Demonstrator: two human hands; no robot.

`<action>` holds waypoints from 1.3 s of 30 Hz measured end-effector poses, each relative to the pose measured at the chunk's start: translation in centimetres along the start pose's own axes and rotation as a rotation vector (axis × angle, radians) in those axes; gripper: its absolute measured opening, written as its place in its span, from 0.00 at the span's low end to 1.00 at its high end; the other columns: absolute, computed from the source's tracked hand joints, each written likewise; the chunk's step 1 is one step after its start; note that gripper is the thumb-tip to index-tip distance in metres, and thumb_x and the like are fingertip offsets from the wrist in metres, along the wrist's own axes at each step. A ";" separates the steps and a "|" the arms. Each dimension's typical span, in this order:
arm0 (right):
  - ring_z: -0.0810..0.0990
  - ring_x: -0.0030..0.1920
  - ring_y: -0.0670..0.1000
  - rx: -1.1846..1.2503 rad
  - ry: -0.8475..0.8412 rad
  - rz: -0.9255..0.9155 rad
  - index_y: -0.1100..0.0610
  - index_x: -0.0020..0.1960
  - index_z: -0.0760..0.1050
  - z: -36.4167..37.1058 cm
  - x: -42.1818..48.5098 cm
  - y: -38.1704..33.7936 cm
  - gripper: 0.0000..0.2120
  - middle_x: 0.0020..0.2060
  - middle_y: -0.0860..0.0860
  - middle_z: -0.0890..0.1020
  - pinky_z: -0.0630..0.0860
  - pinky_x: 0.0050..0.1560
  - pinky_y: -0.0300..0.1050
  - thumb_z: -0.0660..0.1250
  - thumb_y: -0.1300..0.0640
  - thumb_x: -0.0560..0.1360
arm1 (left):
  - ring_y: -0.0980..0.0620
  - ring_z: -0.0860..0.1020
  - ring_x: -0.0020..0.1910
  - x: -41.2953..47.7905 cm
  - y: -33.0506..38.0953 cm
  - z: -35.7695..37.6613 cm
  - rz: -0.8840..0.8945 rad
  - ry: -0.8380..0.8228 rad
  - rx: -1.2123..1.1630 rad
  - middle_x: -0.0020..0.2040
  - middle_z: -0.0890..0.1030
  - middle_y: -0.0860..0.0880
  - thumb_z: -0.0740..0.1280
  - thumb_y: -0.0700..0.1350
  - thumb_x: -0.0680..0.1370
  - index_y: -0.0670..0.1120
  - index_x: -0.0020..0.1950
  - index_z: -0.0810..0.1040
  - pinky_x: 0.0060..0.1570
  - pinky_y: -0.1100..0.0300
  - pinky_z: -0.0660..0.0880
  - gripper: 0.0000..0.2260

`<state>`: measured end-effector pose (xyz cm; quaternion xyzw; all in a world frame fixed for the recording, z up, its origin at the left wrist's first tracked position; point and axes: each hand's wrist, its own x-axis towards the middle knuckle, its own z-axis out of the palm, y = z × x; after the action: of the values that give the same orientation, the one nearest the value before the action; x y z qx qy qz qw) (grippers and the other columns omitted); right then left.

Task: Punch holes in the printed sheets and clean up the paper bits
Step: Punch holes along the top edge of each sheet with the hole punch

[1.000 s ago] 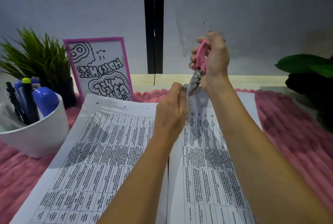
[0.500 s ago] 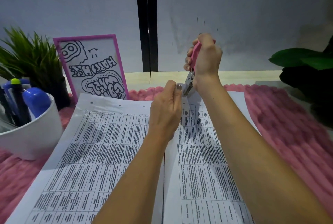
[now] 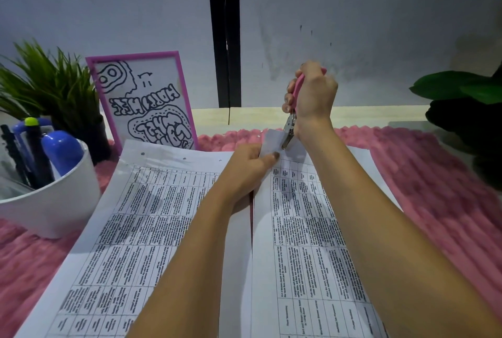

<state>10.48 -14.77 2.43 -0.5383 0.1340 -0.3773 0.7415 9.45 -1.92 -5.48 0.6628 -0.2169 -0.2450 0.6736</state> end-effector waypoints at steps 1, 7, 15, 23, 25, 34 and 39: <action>0.66 0.25 0.52 0.001 0.003 0.004 0.59 0.34 0.69 0.0 0.0 0.0 0.12 0.26 0.54 0.71 0.63 0.26 0.39 0.58 0.62 0.76 | 0.27 0.79 0.51 0.1 -0.1 0.1 0.003 0.005 0.002 0.53 0.78 0.26 0.63 0.42 0.81 0.34 0.54 0.78 0.51 0.29 0.75 0.11; 0.66 0.25 0.51 -0.002 0.006 0.009 0.59 0.34 0.69 -0.2 0.2 0.0 0.12 0.26 0.54 0.70 0.63 0.25 0.39 0.57 0.63 0.76 | 0.21 0.75 0.51 0.6 -0.5 0.0 -0.019 -0.025 0.009 0.52 0.75 0.23 0.67 0.49 0.75 0.33 0.53 0.78 0.50 0.22 0.69 0.19; 0.65 0.24 0.52 -0.002 0.021 0.015 0.58 0.32 0.68 -0.3 0.6 0.3 0.13 0.26 0.54 0.70 0.62 0.25 0.38 0.58 0.63 0.75 | 0.19 0.73 0.48 0.6 -0.4 0.2 -0.005 -0.029 -0.012 0.50 0.72 0.20 0.65 0.43 0.73 0.26 0.54 0.73 0.50 0.24 0.69 0.20; 0.70 0.25 0.50 0.017 -0.041 0.146 0.62 0.48 0.74 -1.4 1.4 0.5 0.10 0.29 0.54 0.73 0.67 0.26 0.40 0.61 0.55 0.76 | 0.38 0.75 0.35 1.0 -0.8 0.7 0.085 0.098 0.188 0.39 0.76 0.36 0.64 0.57 0.74 0.31 0.51 0.71 0.38 0.42 0.74 0.27; 0.72 0.26 0.50 0.019 -0.081 0.164 0.63 0.53 0.74 -1.6 1.6 0.2 0.14 0.31 0.54 0.75 0.71 0.28 0.42 0.62 0.52 0.77 | 0.43 0.73 0.33 0.8 -0.5 1.2 0.153 0.155 0.279 0.36 0.75 0.40 0.62 0.55 0.79 0.32 0.46 0.71 0.35 0.49 0.71 0.24; 0.75 0.28 0.51 0.006 -0.029 0.048 0.64 0.54 0.75 -5.6 3.0 -2.6 0.16 0.33 0.55 0.76 0.75 0.29 0.45 0.63 0.50 0.79 | 0.30 0.78 0.40 0.3 0.0 1.5 0.161 0.195 0.159 0.43 0.78 0.29 0.62 0.59 0.78 0.35 0.50 0.74 0.43 0.31 0.77 0.24; 0.75 0.26 0.52 -0.018 -0.020 0.003 0.66 0.52 0.76 -6.2 3.4 -3.6 0.17 0.30 0.55 0.77 0.74 0.28 0.45 0.63 0.50 0.78 | 0.30 0.81 0.45 -0.5 1.0 1.5 0.114 0.130 0.039 0.49 0.79 0.27 0.62 0.52 0.82 0.35 0.53 0.76 0.45 0.30 0.77 0.19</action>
<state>7.57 -21.97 4.02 -0.5484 0.1309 -0.3695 0.7386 8.21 -2.77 -4.45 0.6766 -0.2150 -0.1585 0.6862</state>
